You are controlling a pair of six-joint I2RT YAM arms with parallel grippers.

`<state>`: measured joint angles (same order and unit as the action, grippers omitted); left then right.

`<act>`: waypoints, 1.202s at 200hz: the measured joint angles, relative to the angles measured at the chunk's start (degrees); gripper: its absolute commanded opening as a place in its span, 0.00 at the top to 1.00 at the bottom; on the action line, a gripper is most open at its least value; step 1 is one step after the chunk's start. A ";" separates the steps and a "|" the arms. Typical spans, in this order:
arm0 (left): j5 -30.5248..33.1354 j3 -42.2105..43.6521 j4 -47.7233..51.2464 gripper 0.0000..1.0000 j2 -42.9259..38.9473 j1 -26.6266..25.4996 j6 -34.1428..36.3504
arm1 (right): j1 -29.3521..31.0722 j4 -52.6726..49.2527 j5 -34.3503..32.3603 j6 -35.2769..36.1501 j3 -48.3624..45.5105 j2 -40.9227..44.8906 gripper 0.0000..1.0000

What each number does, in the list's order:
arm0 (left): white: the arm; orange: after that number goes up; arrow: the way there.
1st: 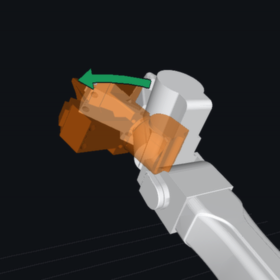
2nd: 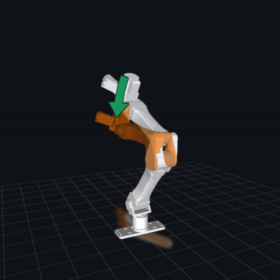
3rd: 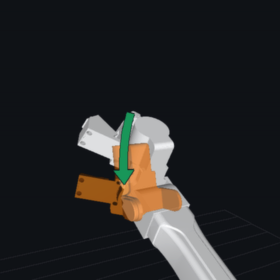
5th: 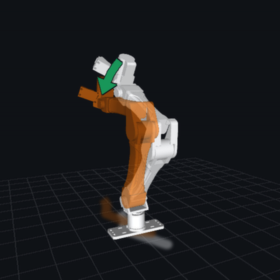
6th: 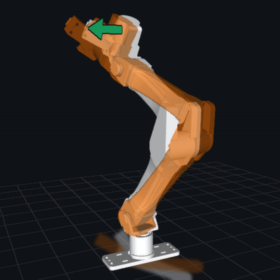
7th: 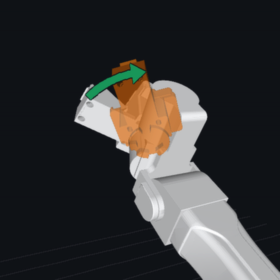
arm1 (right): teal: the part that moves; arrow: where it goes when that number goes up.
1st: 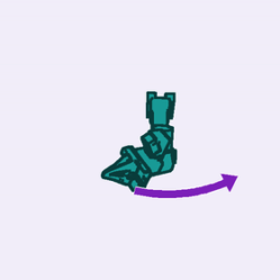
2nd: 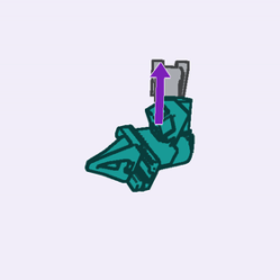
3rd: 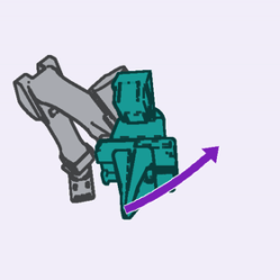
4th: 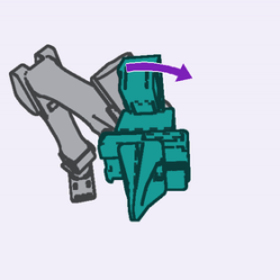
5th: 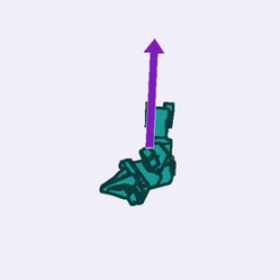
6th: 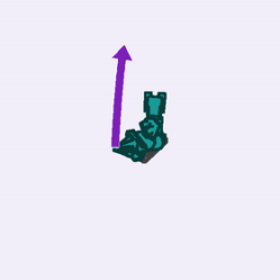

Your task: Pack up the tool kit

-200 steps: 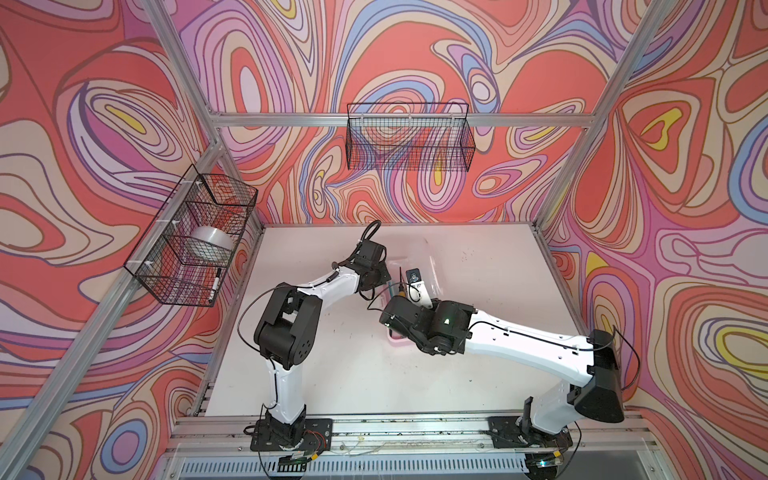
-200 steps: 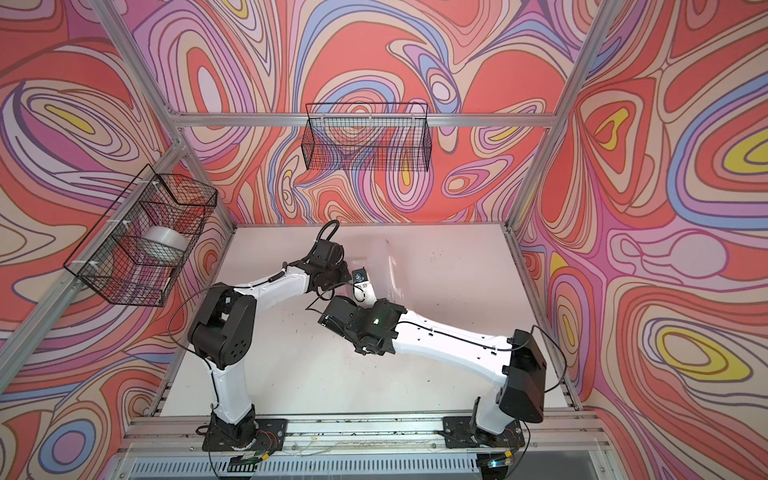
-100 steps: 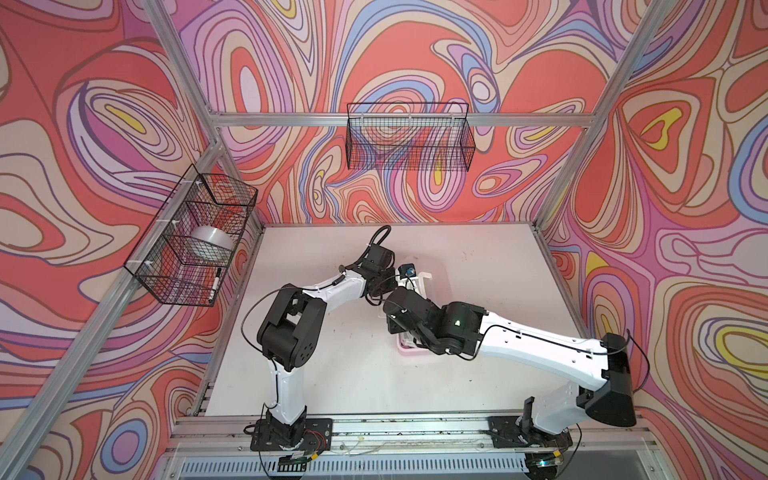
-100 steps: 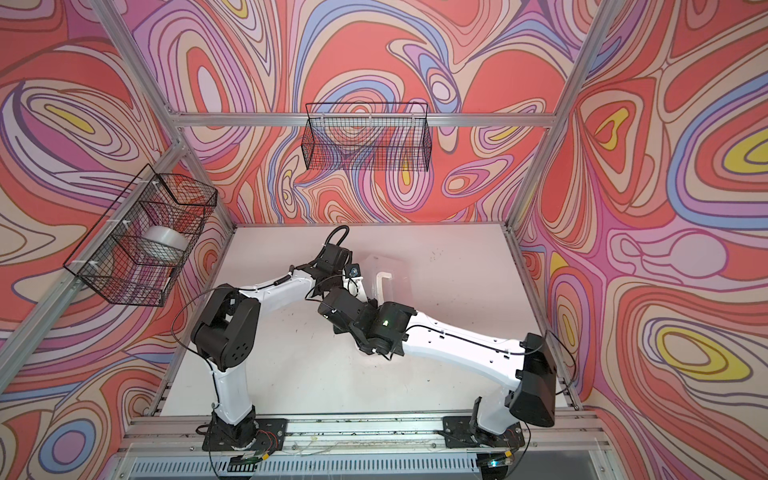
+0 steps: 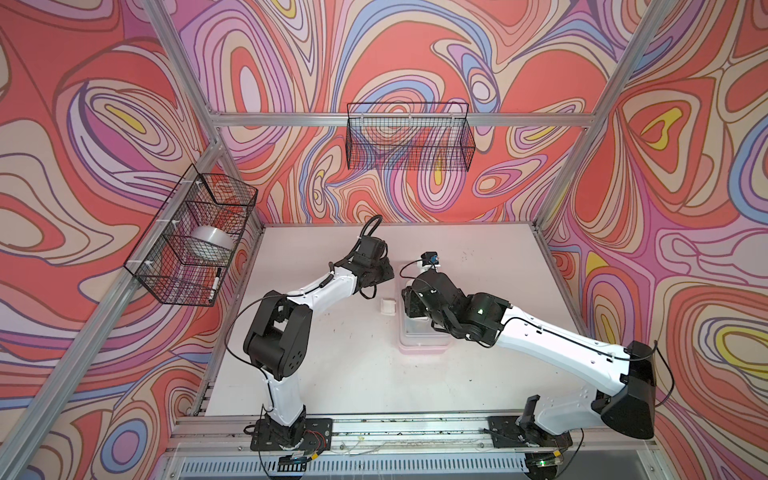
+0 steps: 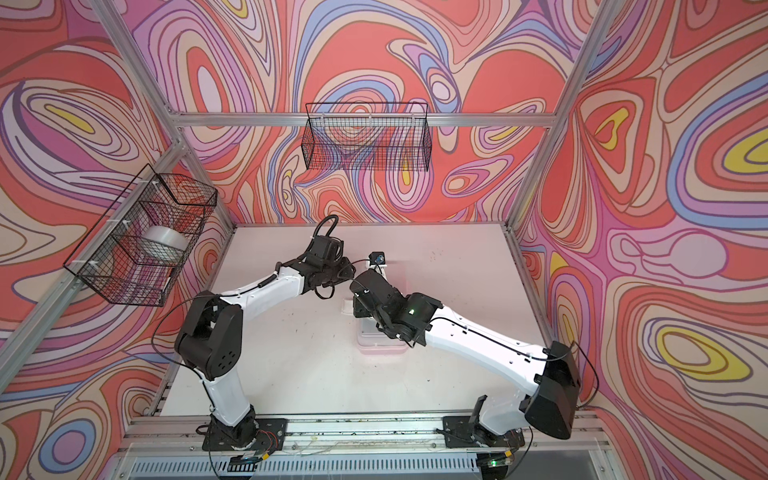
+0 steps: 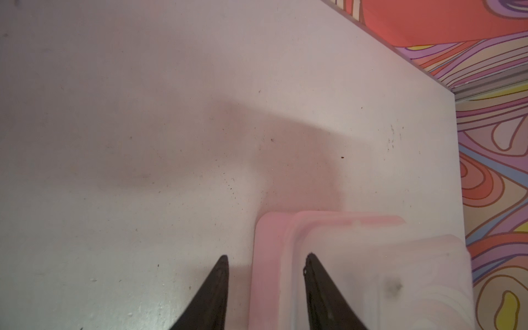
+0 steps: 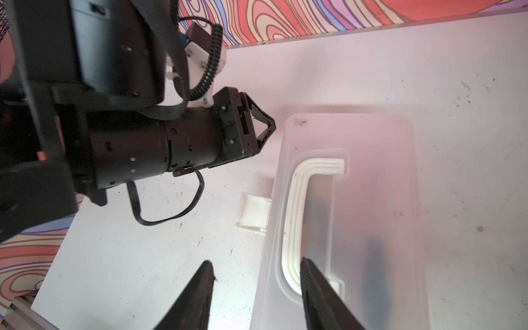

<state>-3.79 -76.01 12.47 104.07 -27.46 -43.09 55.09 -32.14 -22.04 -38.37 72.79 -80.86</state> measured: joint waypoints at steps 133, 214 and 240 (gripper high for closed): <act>-7.13 22.84 -7.67 0.53 -14.53 3.08 5.57 | -7.78 2.23 12.07 2.67 -3.43 -11.13 0.77; -13.03 27.04 -12.90 0.53 -16.76 3.08 4.85 | -8.28 9.01 15.74 -0.42 -7.30 -10.38 0.78; -13.20 28.72 -13.07 0.54 -17.64 3.08 4.72 | -8.31 9.05 15.89 -0.52 -7.30 -10.38 0.78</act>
<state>-16.99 -47.29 -0.60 86.43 -24.38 -38.37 46.78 -23.09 -6.15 -38.89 65.49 -91.24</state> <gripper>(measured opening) 0.467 0.220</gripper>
